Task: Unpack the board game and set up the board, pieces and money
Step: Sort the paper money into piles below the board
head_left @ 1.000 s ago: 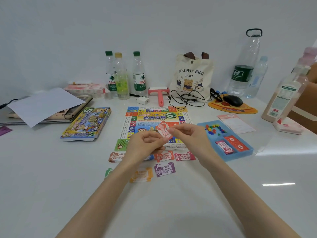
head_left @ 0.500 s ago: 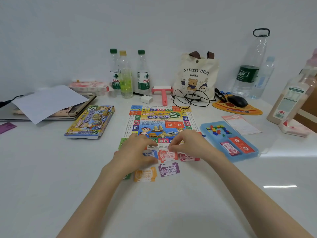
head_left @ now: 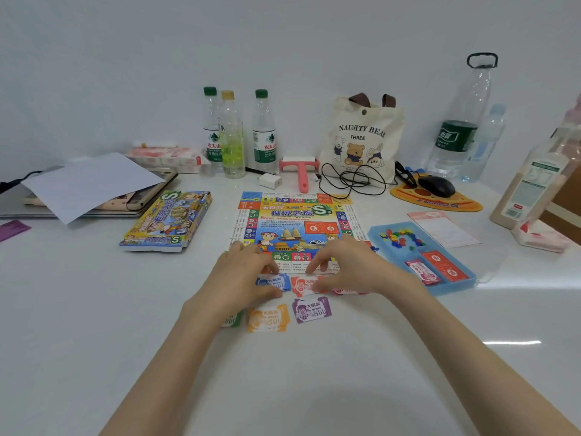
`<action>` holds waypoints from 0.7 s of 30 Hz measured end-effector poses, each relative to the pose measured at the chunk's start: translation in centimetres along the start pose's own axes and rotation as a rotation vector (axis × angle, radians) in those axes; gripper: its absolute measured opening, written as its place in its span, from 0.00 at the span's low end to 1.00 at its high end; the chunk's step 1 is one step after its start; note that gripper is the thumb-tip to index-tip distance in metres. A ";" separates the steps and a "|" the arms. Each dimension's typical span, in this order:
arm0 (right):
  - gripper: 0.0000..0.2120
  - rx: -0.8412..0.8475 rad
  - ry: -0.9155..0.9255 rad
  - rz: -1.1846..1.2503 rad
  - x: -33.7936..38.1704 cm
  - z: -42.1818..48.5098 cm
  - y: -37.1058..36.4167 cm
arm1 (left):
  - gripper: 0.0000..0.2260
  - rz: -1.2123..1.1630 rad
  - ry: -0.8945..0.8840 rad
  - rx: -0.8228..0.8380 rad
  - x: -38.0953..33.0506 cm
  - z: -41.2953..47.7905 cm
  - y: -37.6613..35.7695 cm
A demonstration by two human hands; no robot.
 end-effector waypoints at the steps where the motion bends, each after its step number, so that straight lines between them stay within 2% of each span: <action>1: 0.14 0.014 0.001 -0.015 0.0 0.0 -0.1 | 0.20 -0.003 0.002 -0.001 0.0 0.0 0.0; 12: 0.15 0.022 -0.013 -0.044 0.1 0.2 -0.5 | 0.18 -0.076 0.011 0.030 0.3 -0.1 0.2; 17: 0.15 -0.002 -0.013 -0.047 0.1 0.0 -0.6 | 0.21 -0.070 0.016 0.039 0.2 -0.1 0.3; 21: 0.11 -0.063 -0.024 0.033 0.0 -0.8 0.2 | 0.19 -0.141 0.011 -0.016 -0.3 -0.1 0.4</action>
Point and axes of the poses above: each hand's wrist, its own z-axis towards the middle knuckle, its own y-axis out of the back of the hand, x = y × z, the point moved 1 cm from there along z, towards the middle knuckle, and after that the axes turned 1 degree about y, right-handed, at the moved point
